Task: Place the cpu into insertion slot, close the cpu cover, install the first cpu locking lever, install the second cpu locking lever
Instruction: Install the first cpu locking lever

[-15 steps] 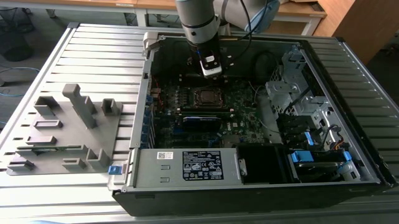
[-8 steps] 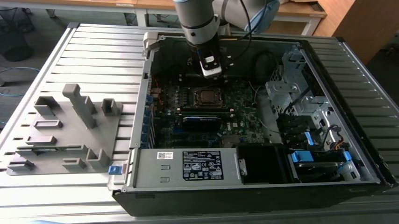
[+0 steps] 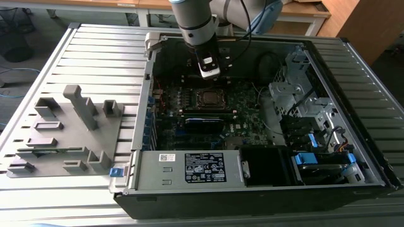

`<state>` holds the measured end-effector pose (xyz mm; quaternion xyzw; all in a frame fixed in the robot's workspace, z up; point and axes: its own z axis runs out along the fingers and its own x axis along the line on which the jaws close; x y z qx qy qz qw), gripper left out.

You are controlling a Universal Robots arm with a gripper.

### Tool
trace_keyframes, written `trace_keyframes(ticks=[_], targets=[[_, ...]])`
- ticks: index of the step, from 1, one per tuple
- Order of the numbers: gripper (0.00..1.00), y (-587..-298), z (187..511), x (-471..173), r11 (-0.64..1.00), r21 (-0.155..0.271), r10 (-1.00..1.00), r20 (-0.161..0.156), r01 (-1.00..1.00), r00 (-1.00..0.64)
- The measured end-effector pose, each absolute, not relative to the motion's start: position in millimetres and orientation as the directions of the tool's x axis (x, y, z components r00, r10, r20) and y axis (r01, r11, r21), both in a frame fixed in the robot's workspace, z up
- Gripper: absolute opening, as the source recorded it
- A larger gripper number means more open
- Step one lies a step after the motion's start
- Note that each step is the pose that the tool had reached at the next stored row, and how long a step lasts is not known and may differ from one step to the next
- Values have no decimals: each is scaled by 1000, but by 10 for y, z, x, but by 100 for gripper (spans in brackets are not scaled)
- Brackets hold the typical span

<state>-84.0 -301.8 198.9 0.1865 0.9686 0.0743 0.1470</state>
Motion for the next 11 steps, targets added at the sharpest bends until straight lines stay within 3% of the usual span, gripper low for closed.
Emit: trace_keyframes(ticks=[11], targets=[[11, -3055, 1973, -840, 919, 202, 383, -267, 337, -884]])
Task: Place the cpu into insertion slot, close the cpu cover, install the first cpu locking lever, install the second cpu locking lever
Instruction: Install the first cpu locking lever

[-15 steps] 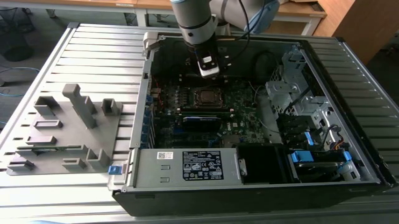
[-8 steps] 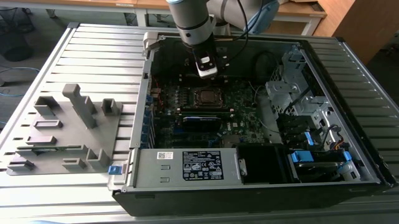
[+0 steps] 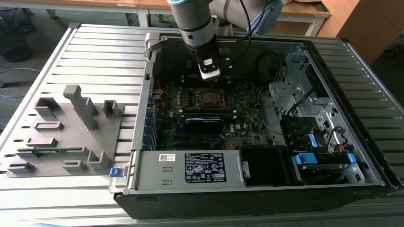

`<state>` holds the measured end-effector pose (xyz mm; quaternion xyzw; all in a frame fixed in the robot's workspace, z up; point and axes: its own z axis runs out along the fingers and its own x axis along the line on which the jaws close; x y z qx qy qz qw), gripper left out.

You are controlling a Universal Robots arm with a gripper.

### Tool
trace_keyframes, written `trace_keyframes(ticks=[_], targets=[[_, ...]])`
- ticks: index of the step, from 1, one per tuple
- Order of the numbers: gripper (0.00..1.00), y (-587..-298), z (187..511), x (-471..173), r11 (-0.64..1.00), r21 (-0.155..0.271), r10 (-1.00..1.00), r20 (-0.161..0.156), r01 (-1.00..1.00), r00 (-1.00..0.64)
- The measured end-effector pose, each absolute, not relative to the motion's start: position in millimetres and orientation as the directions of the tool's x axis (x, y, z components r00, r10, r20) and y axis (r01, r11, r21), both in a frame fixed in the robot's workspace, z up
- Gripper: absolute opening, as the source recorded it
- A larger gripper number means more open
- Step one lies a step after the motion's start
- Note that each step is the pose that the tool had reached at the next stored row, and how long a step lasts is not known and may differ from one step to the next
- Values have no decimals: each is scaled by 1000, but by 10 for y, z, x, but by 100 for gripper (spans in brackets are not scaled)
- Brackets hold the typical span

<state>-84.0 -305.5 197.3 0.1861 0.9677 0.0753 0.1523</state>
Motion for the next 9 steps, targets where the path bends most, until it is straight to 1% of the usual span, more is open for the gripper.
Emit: trace_keyframes(ticks=[9], targets=[[11, -3104, 1964, -840, 919, 203, 383, -269, 337, -884]])
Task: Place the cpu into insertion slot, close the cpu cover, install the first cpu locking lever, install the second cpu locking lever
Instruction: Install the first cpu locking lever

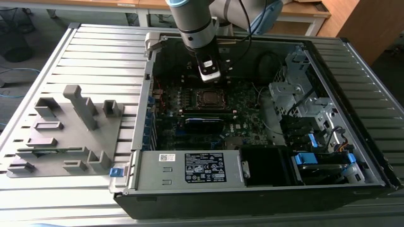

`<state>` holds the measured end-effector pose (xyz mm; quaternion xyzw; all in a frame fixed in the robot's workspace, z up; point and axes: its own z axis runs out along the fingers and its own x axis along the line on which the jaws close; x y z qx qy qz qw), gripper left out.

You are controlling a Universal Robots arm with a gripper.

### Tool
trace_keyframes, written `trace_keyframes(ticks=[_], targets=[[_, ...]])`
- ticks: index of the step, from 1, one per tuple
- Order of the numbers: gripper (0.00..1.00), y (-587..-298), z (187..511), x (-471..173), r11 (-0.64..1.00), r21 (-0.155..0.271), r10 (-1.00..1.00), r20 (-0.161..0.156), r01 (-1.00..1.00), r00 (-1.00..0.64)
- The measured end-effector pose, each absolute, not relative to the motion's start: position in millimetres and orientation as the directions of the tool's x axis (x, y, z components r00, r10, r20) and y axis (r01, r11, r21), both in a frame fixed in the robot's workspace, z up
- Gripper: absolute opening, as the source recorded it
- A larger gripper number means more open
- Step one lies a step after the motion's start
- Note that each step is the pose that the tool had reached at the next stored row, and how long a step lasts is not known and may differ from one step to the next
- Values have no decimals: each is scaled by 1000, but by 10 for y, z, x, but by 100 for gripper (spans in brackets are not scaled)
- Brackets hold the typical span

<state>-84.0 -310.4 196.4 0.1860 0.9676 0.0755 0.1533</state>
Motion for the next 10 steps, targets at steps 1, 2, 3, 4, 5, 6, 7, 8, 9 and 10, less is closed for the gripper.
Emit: trace_keyframes(ticks=[1, 2, 3, 4, 5, 6, 7, 8, 9, 10], targets=[[11, -3103, 1963, -840, 919, 203, 384, -269, 338, -883], [11, -3099, 1962, -840, 918, 203, 386, -269, 340, -883], [11, -3091, 1963, -840, 917, 203, 389, -269, 343, -881], [11, -3080, 1963, -840, 916, 203, 392, -269, 346, -880], [11, -3069, 1963, -841, 915, 203, 395, -269, 349, -879], [11, -3058, 1963, -840, 914, 203, 398, -269, 352, -877], [11, -3046, 1963, -840, 913, 203, 400, -269, 355, -876], [11, -3037, 1963, -840, 912, 203, 403, -269, 357, -875], [11, -3031, 1963, -838, 911, 203, 405, -269, 359, -874], [11, -3030, 1962, -833, 910, 203, 407, -269, 361, -873]])
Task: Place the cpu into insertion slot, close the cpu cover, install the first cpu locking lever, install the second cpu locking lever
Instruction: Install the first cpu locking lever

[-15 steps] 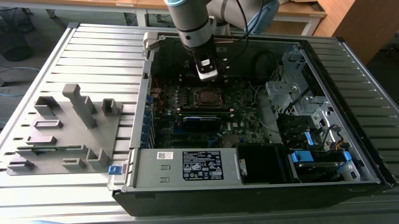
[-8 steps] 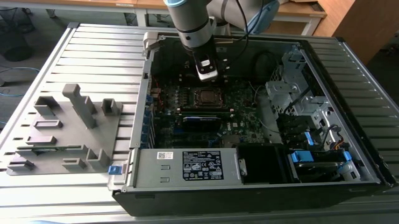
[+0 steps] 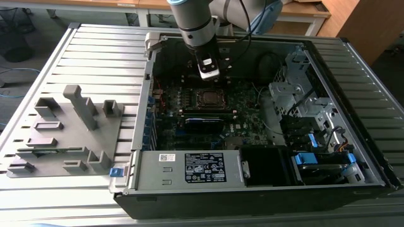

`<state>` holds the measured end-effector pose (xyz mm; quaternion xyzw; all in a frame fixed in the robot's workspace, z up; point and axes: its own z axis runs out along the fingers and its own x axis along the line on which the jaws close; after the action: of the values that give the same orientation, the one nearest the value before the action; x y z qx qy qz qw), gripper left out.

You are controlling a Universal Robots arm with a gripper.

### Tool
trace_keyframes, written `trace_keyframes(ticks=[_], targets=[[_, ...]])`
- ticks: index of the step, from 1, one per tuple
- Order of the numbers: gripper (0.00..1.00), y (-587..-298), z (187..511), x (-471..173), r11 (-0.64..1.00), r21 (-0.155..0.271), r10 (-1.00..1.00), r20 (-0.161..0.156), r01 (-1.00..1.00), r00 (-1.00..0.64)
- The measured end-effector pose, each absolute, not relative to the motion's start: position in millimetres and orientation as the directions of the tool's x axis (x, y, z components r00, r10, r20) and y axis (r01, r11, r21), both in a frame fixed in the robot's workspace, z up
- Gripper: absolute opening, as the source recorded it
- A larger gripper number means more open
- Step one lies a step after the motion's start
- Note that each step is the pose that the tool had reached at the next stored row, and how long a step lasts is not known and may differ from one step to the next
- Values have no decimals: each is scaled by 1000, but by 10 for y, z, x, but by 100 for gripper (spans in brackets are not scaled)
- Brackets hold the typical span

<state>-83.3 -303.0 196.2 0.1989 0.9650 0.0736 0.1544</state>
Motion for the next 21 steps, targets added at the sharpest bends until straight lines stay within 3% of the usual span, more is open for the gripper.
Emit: trace_keyframes(ticks=[21], targets=[[11, -3040, 1929, -820, 904, 204, 422, -270, 377, -866]])
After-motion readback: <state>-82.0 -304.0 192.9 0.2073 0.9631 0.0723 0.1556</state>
